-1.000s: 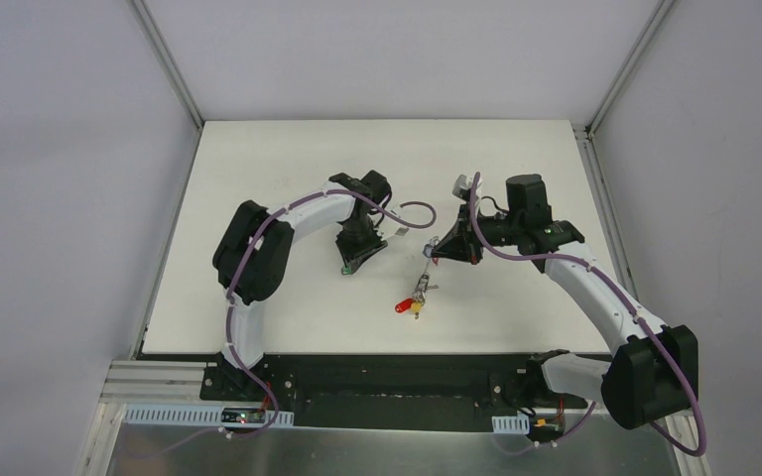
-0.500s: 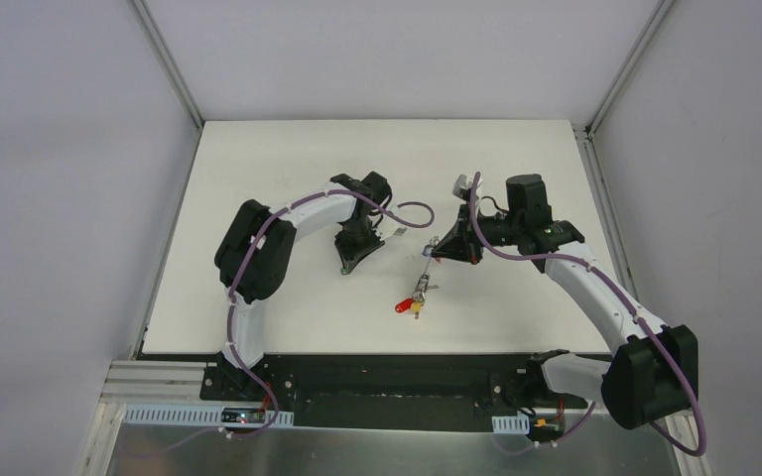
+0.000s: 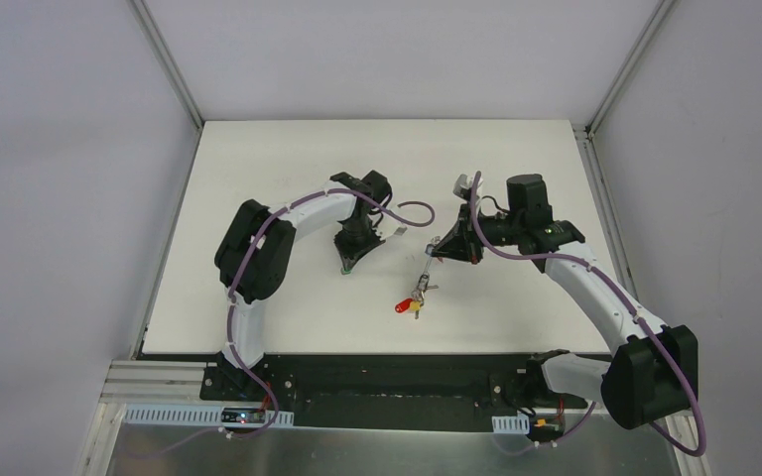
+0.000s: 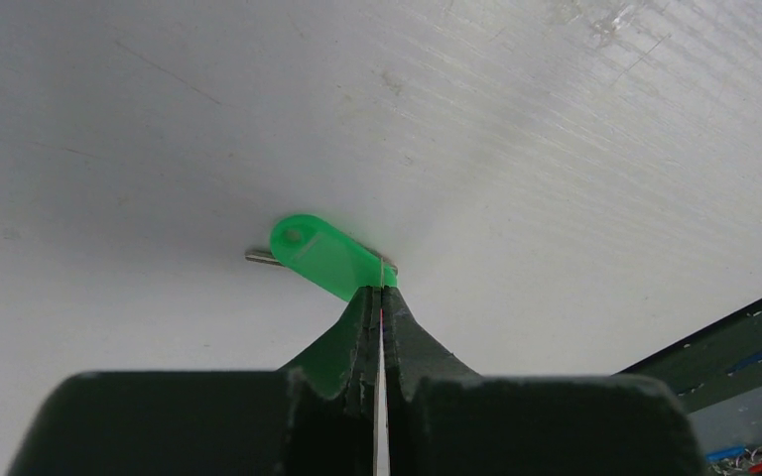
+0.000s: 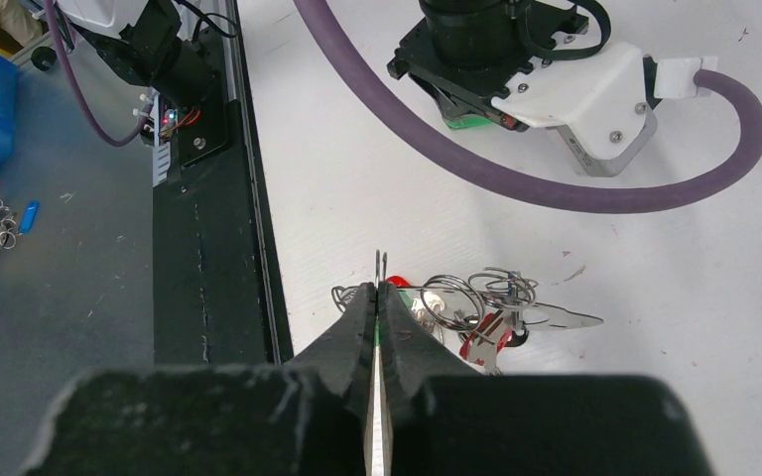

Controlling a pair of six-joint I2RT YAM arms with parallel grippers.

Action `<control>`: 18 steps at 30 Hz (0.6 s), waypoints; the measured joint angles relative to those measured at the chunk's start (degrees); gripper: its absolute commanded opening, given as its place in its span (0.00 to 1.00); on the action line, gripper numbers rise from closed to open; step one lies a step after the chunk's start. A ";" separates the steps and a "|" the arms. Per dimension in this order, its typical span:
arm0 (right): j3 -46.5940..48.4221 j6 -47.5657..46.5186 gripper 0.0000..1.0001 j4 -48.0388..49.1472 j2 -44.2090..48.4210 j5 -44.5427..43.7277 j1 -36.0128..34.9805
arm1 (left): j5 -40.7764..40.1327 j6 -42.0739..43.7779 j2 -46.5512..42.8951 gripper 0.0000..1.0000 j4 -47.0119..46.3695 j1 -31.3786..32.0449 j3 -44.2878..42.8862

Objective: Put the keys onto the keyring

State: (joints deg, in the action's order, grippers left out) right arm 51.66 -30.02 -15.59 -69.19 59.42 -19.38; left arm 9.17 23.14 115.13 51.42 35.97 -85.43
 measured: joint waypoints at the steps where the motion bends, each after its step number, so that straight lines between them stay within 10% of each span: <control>1: 0.00 0.00 0.00 0.02 0.00 0.00 0.02 | 0.22 0.00 0.00 0.00 0.11 0.00 -0.13; 18: 0.15 0.90 0.00 -0.11 0.94 1.25 0.17 | 8.46 3.39 -11.47 0.00 -0.72 -3.93 -0.70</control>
State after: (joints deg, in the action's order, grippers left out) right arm 51.81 -29.12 -15.70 -68.25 60.66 -19.20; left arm 17.63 26.52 103.66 50.70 32.03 -86.13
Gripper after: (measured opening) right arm 0.006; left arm 0.008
